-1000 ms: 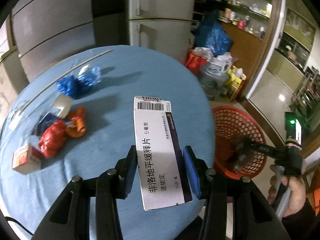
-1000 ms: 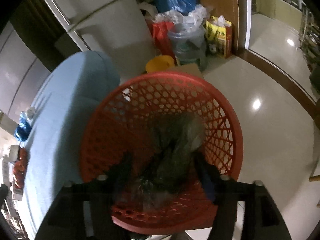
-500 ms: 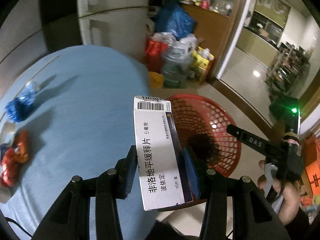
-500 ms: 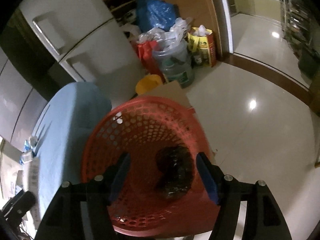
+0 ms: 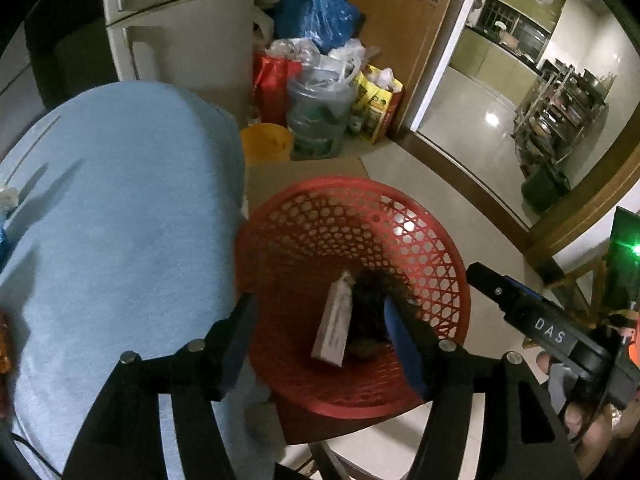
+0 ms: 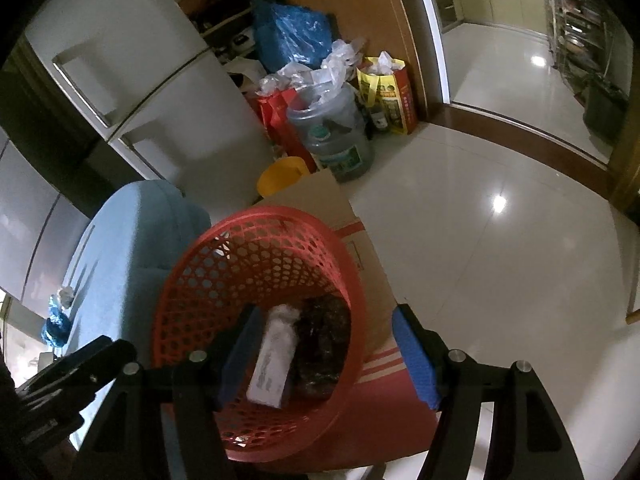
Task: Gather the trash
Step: 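Release the black bag and white box into the red basket with both grippers, then grasp the red-and-yellow medicine box with the left gripper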
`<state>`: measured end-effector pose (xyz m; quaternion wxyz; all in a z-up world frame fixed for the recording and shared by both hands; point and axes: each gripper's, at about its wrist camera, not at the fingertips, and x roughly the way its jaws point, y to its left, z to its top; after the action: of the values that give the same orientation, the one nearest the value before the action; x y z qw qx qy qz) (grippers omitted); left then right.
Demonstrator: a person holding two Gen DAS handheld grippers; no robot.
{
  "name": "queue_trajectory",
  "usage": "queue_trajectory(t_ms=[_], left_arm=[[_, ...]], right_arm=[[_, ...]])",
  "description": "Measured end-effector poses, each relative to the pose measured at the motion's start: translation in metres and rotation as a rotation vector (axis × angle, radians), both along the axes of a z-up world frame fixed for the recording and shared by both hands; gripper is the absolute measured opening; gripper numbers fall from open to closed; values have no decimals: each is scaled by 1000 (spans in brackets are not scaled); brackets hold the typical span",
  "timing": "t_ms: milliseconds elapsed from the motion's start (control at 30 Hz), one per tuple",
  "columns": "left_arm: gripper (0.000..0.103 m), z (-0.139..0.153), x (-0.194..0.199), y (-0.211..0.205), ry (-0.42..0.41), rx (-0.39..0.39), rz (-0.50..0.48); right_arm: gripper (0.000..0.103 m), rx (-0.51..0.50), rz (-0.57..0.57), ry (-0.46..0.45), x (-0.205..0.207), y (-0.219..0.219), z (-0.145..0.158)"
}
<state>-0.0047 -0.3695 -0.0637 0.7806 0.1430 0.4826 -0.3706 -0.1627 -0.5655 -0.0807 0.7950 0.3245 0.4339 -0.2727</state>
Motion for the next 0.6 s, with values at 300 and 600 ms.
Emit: queue_trajectory(t_ms=[300, 600], left_arm=[[68, 17, 11, 97, -44, -35, 179], [70, 25, 18, 236, -90, -50, 486]], right_arm=[[72, 37, 142, -9, 35, 47, -1], [72, 29, 357, -13, 83, 132, 10]])
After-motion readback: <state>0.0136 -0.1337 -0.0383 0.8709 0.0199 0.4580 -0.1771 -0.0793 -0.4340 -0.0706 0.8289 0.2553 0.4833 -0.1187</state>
